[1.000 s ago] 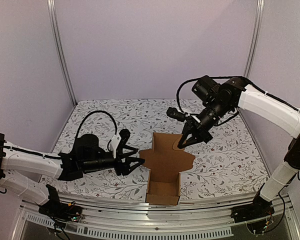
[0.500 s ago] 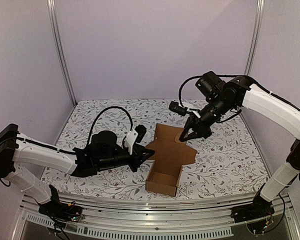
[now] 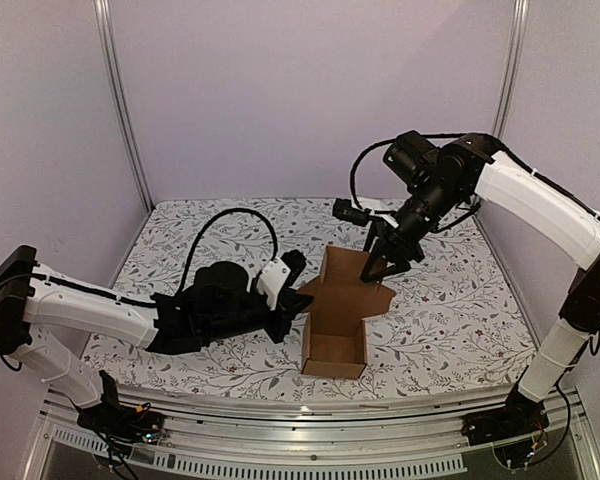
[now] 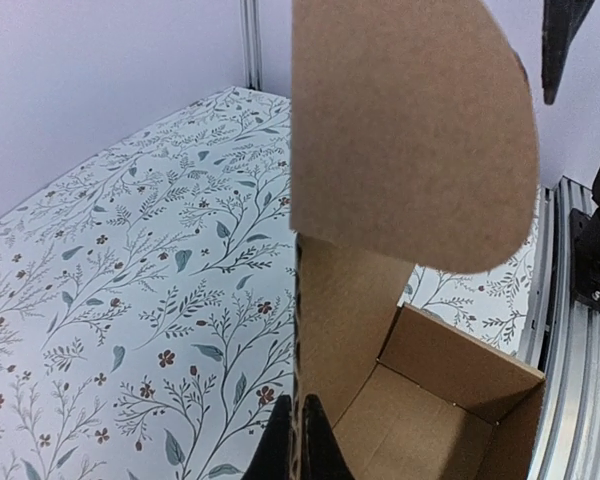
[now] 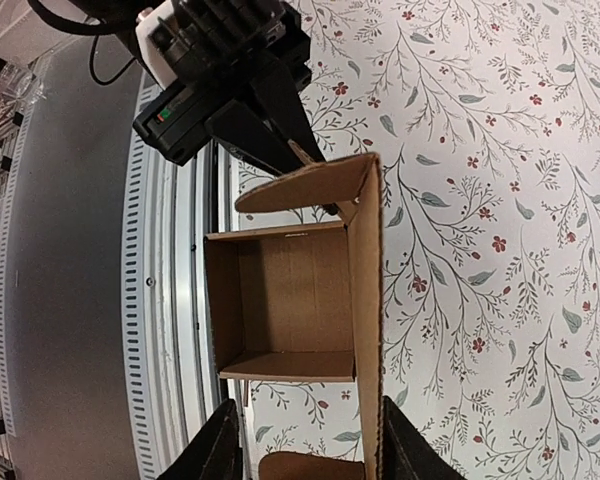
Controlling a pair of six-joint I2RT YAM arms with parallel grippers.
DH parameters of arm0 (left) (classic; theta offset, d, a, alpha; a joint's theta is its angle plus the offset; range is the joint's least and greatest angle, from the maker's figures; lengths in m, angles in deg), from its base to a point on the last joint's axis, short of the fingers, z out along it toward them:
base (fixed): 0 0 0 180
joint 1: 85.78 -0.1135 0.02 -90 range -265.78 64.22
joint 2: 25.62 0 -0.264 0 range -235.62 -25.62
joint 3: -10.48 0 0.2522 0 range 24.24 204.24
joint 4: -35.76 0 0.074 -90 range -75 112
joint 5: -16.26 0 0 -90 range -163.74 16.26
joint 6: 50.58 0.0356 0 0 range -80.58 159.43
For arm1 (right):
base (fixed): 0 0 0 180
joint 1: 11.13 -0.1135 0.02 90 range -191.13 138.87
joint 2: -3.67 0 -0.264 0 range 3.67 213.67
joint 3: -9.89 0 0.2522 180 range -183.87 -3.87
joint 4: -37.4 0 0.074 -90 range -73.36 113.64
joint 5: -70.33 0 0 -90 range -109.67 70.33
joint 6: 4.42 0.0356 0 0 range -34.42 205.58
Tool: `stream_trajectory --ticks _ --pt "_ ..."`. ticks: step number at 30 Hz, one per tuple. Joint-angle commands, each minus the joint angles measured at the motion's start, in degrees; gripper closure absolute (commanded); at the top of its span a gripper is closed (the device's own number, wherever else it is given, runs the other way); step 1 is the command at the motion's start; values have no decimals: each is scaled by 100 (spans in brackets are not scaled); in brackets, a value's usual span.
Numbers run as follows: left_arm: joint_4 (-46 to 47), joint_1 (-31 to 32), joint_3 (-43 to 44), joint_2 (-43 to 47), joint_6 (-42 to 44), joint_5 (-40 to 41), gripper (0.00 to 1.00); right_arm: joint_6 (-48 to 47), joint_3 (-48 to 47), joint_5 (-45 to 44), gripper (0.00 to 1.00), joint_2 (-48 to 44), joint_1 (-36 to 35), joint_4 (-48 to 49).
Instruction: Fold the paper box
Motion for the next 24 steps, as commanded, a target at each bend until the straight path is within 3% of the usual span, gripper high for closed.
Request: stream_trajectory --ticks 1,5,9,12,13,15,17,21,24 --pt "-347 58 -34 185 407 -203 100 -394 -335 129 57 355 -37 -761" --pt "-392 58 -56 274 415 -169 100 -343 -613 61 69 604 -45 -856" --pt "-508 58 -12 297 382 -40 100 -224 -681 -43 94 691 -43 -712" --pt "-517 58 16 320 280 -39 100 -73 -657 -247 100 663 -54 -487" --pt "-526 58 27 349 255 -60 96 -43 -637 -285 100 629 -50 -441" --pt "-642 58 13 525 245 -104 77 -122 -618 -279 100 594 -44 -442" --pt "-859 58 -105 899 380 -75 65 -266 -547 -219 100 537 -44 -503" --pt "-1069 -205 -673 1937 435 -258 52 -745 -291 4 100 421 -47 -631" --pt "-1141 -524 -964 2330 193 -411 50 -912 -177 247 100 343 -49 -627"
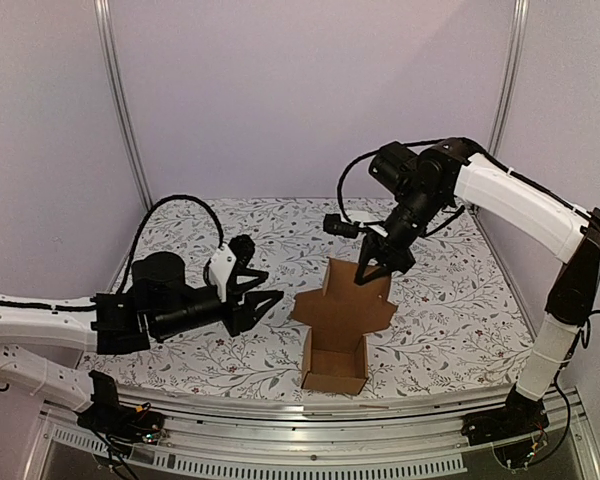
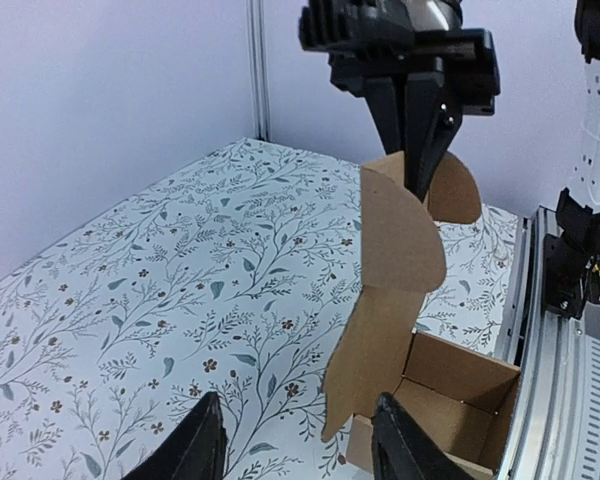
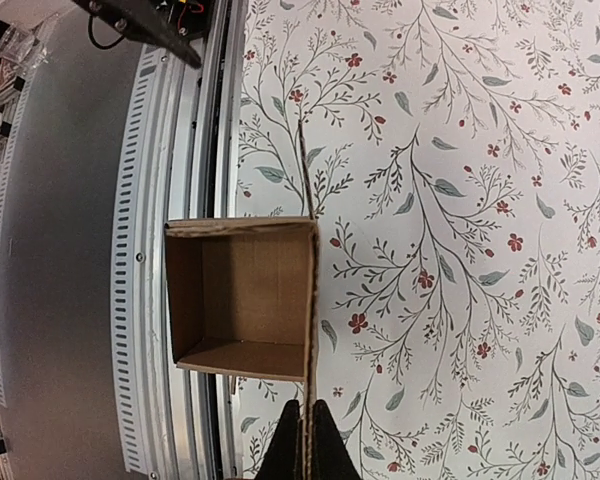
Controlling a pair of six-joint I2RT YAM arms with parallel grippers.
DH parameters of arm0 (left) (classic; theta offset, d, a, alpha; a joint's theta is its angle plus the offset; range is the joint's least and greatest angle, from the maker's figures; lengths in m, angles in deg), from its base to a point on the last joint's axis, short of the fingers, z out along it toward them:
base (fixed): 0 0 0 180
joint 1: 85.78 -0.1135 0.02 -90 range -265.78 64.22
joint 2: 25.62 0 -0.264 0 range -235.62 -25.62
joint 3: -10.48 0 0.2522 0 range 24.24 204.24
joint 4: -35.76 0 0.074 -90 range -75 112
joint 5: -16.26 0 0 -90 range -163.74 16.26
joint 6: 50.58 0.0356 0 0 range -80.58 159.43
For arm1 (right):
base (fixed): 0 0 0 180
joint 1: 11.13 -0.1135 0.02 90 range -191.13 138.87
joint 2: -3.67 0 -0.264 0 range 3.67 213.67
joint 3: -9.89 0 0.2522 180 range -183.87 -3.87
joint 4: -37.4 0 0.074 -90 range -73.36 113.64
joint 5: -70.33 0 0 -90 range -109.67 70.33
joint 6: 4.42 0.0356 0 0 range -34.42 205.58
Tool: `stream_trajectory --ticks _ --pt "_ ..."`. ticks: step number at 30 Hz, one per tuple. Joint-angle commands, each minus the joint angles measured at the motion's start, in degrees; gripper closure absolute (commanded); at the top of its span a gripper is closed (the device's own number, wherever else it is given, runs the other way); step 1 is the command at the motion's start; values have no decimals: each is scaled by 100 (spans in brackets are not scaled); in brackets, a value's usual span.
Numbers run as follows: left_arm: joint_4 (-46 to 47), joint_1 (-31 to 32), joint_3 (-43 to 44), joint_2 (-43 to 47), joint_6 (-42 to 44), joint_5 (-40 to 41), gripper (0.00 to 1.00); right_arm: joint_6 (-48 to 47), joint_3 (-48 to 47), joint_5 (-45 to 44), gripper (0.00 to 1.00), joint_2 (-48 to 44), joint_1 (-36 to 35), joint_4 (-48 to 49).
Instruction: Fold the paper box
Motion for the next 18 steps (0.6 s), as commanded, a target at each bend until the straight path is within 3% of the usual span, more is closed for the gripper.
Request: stream_trajectory --ticks 1,10,18 --pt "-333 -469 -443 430 -247 -254 50 -402 180 404 100 -283 -17 -296" --pt "-117 -727 25 -564 -129 -1314 53 -333 189 578 100 -370 -35 -71" --pt "440 -672 14 -635 -139 -2053 52 33 390 323 100 -454 -31 404"
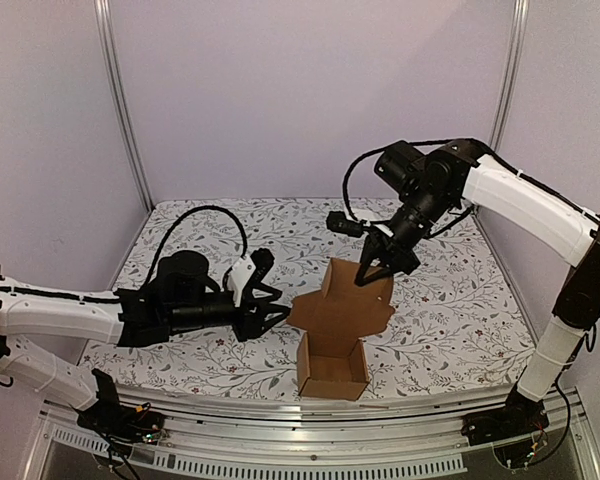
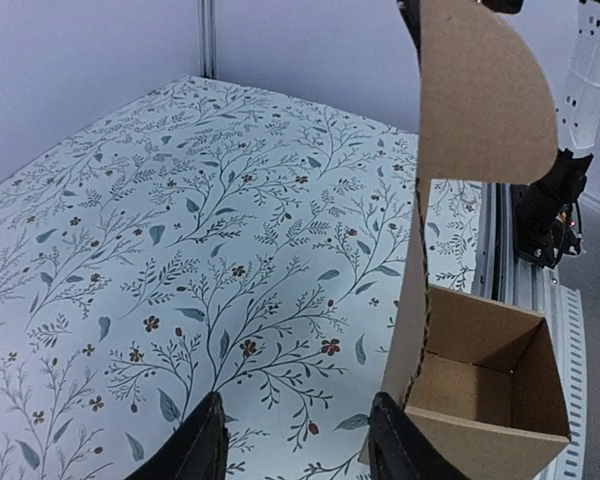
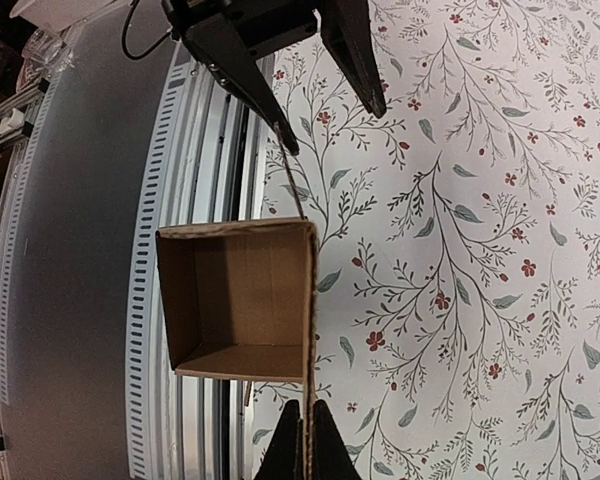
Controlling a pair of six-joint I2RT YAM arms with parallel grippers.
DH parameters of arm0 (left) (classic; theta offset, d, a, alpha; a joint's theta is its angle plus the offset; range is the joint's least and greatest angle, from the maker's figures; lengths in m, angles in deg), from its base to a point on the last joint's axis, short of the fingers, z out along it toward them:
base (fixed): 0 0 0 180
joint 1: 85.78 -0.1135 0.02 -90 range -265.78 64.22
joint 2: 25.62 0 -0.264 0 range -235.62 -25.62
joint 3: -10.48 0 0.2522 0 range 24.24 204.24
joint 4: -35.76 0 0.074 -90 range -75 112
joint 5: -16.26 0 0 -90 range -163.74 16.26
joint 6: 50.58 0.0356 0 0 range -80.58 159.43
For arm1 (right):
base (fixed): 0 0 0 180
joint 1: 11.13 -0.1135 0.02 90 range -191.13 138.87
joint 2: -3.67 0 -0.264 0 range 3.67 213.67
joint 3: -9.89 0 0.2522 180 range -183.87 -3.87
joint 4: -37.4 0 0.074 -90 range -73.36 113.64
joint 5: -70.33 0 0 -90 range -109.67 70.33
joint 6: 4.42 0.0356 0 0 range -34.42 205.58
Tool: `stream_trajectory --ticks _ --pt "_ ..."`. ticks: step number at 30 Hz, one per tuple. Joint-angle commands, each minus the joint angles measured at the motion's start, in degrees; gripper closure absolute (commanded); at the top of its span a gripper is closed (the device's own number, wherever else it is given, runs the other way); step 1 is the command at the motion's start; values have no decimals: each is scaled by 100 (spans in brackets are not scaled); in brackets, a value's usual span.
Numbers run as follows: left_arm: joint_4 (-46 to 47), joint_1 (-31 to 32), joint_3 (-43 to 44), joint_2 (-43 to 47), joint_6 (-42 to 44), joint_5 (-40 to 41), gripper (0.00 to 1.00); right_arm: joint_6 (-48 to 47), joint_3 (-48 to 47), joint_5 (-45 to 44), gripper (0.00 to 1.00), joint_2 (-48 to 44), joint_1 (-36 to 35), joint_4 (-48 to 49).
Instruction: Fold the paper box
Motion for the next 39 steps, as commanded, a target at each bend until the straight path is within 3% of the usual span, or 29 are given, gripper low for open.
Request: stream_trajectory --ticks 1,11,22,26,33,39 --pt "410 21 103 2 38 -592 52 258 136 -115 100 -176 -32 334" --pt "882 103 345 -671 -123 -1263 52 455 164 25 100 -228 -55 515" --pt "1322 199 748 -1415 -75 -1814 55 -210 145 1313 100 -395 -93 -201" --pt "1321 200 892 -1567 -38 -2050 64 -476 113 1542 100 -376 -116 -448" --pt "1241 209 1115 -1787 -117 -2542 99 -567 69 1591 100 -358 -192 -492" --pt "1400 234 943 -1653 -251 -2477 100 -141 187 1118 99 -318 -179 36"
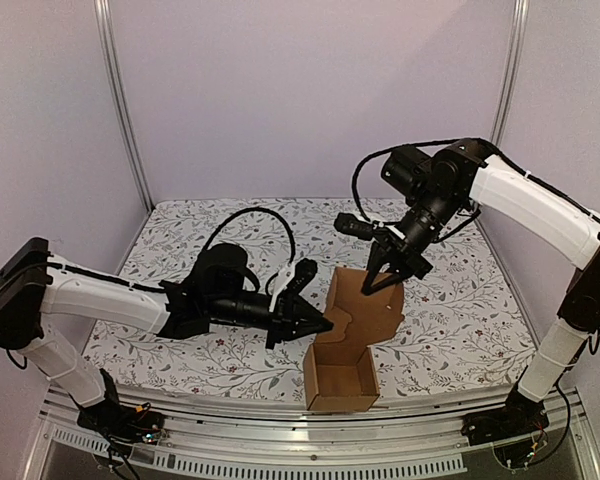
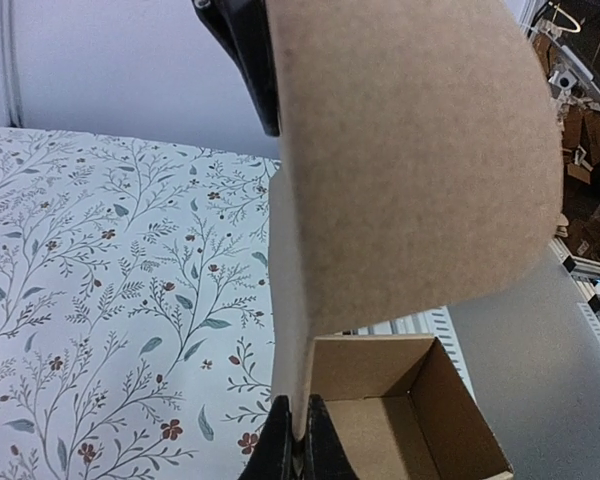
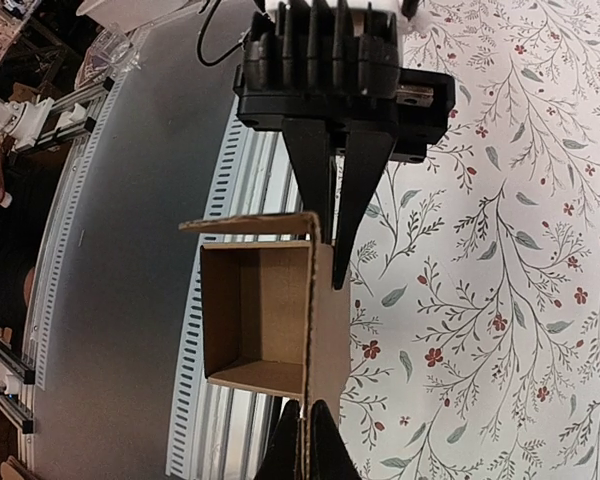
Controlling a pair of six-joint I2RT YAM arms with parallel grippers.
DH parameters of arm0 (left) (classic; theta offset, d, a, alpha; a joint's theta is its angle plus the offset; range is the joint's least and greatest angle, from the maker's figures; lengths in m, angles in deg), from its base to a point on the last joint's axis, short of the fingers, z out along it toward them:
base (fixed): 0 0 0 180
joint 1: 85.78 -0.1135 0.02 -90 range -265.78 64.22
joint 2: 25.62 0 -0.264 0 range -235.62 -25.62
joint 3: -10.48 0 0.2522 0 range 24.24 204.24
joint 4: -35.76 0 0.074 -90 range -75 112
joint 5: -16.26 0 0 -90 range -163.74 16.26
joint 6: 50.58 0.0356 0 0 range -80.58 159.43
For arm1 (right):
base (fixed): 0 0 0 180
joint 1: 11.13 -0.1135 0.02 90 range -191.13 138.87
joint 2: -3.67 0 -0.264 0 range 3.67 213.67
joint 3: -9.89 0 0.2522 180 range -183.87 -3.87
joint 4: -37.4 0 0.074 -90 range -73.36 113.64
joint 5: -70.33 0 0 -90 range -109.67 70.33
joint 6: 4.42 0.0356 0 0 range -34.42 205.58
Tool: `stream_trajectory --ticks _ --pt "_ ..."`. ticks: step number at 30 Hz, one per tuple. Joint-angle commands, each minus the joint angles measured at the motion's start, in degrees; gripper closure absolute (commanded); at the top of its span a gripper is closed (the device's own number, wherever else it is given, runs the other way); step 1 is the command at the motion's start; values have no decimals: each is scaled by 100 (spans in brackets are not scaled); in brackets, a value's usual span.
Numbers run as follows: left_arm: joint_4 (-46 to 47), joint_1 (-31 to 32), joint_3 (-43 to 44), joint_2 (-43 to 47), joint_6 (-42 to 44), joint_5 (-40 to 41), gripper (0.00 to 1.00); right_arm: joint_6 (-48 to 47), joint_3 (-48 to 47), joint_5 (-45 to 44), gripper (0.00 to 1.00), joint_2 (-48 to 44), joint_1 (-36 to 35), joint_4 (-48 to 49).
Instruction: Fold the paper box
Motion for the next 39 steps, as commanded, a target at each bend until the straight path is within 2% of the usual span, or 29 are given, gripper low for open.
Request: stream_trajectory --ticks 1,4,7,10,15,24,27,29,33,36,39 --pt "272 57 -65 94 -183 282 100 407 57 243 97 -135 -101 518" --pt "262 56 -224 398 -247 647 100 655 56 311 78 -223 336 634" --pt "252 58 -408 700 -302 1062 100 973 239 777 68 -464 1245 1009" --pt "625 56 -668 952 -515 1447 100 1504 952 1014 60 -827 1791 1823" --pt "1248 56 -921 1047 -936 1842 100 2139 2002 1240 49 -1226 1858 2921" --pt "1942 47 -886 752 -1530 1934 100 2439 2158 1306 42 -911 1369 3384" --pt "2110 50 -876 678 -1657 2008 100 2543 2205 1264 46 -877 1182 3595" --pt "2186 47 -883 653 -1719 2123 100 2740 2274 1192 54 -904 1145 3842" --pt "2316 52 -910 637 -1788 2345 100 3115 2389 743 79 -988 1123 4142" --pt "2290 56 -864 574 -1806 2574 100 3412 2498 215 93 -1065 1066 4328" --pt "2212 105 -762 403 -1832 2888 100 3786 2485 -703 95 -1137 887 4428"
